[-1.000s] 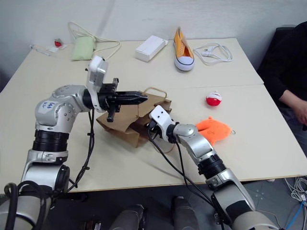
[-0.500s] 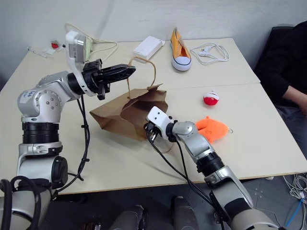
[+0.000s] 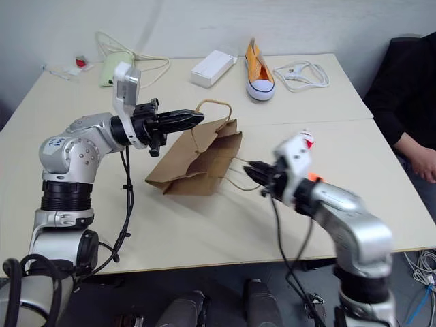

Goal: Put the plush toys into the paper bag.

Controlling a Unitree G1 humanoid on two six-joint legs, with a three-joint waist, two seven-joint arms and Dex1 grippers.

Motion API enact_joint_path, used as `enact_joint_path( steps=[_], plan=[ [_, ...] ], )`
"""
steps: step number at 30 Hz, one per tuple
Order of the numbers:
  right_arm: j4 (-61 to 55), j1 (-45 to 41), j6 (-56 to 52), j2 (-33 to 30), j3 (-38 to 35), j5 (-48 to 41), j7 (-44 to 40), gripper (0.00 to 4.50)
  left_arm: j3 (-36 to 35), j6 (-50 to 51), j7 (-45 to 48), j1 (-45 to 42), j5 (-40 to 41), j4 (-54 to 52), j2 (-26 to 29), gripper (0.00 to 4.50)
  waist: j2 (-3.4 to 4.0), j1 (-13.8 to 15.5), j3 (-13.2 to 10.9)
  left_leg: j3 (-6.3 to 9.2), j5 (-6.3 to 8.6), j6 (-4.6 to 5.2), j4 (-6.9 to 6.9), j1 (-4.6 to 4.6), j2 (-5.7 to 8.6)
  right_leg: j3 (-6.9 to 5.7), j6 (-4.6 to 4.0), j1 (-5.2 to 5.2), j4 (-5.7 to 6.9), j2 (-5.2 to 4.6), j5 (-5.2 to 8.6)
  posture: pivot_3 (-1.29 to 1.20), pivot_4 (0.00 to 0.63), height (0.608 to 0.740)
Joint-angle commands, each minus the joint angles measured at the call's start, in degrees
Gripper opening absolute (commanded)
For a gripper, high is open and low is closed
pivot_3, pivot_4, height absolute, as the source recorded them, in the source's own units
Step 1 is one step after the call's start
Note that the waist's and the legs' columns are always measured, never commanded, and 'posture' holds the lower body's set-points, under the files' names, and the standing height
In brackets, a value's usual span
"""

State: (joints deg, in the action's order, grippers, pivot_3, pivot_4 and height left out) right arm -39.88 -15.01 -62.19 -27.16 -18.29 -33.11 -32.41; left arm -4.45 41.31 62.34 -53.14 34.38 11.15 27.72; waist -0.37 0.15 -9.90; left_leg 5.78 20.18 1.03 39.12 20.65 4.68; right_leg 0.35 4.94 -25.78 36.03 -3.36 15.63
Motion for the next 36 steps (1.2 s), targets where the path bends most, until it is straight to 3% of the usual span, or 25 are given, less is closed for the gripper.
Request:
enact_joint_path(
  steps=[1,4,7,11,17,22,30,32,36],
  plan=[
    [-5.95,5.09,-5.6,-3.84,-11.86,-1.56,3.66,2.27,-0.19,-0.55,0.79,0.05,0.82,-1.9,0.5,0.0,0.0,0.44,0.0,-0.01,0.0,0.0,0.0,-0.01,0.01,0.01,0.0,0.01,-0.02,0.0,0.0,0.0,0.15,0.74],
    [-4.99,7.4,-7.11,-3.77,-15.19,-2.48,6.09,3.26,0.01,-0.77,0.95,0.11,0.75,-1.68,0.34,0.0,0.0,0.76,0.0,-0.05,-0.01,0.02,0.01,-0.06,0.04,0.06,0.0,0.03,-0.04,-0.02,0.0,0.0,0.15,0.74],
    [-1.63,8.51,-4.61,-3.29,-12.13,0.44,8.68,4.34,0.58,-1.53,1.47,0.13,0.32,-1.41,0.27,0.0,0.0,0.74,0.0,-0.12,-0.02,0.0,0.0,-0.15,0.03,0.12,-0.01,0.04,-0.02,-0.01,0.0,0.0,0.15,0.74],
    [7.01,6.41,-1.25,-0.49,-8.01,4.62,13.91,4.43,0.74,-1.7,1.49,-0.08,0.3,-1.14,0.22,0.0,0.0,0.73,0.0,-0.12,-0.04,0.0,0.0,-0.17,0.05,0.13,-0.01,0.04,0.0,-0.02,0.01,0.0,0.15,0.74],
    [14.65,7.88,2.79,-0.8,-1.88,8.69,14.76,4.43,0.79,-1.61,1.37,0.11,0.27,-1.76,0.52,0.0,0.01,0.93,0.0,-0.12,-0.05,0.01,-0.02,-0.17,0.06,0.1,-0.02,0.03,0.02,-0.03,0.01,0.0,0.15,0.74],
    [13.33,7.43,4.5,1.39,-3.03,6.06,14.16,2.96,0.72,-1.57,1.12,0.45,0.08,-2.14,0.98,0.0,0.0,1.02,0.0,-0.12,-0.05,0.01,0.01,-0.23,0.06,0.1,-0.01,0.1,0.0,-0.03,0.01,0.0,0.15,0.74],
    [9.75,8.14,3.62,-1.7,-4.71,1.81,10.96,0.57,1.07,-2.03,1.17,0.84,-0.24,-2.64,1.2,0.0,0.0,1.02,0.0,-0.11,-0.05,0.01,0.0,-0.23,0.06,0.1,-0.01,0.1,-0.01,-0.03,0.01,0.0,0.15,0.74],
    [8.29,6.36,2.36,-2.49,-5.36,-1.45,9.75,0.19,1.48,-2.51,1.6,1.29,-0.65,-3.25,1.53,0.0,0.01,0.98,0.0,-0.12,-0.05,0.01,0.0,-0.23,0.06,0.11,-0.02,0.1,-0.02,-0.03,0.01,0.0,0.15,0.74],
    [3.76,-6.14,-5.12,-2.23,-1.48,-16.65,6.06,0.15,1.0,-1.7,1.82,2.14,-0.01,-4.62,2.49,0.0,0.1,-0.05,-0.06,-0.13,-0.06,-0.01,0.0,-0.22,0.04,0.12,-0.02,0.08,0.0,-0.02,0.01,0.0,0.15,0.74]
  ],
)
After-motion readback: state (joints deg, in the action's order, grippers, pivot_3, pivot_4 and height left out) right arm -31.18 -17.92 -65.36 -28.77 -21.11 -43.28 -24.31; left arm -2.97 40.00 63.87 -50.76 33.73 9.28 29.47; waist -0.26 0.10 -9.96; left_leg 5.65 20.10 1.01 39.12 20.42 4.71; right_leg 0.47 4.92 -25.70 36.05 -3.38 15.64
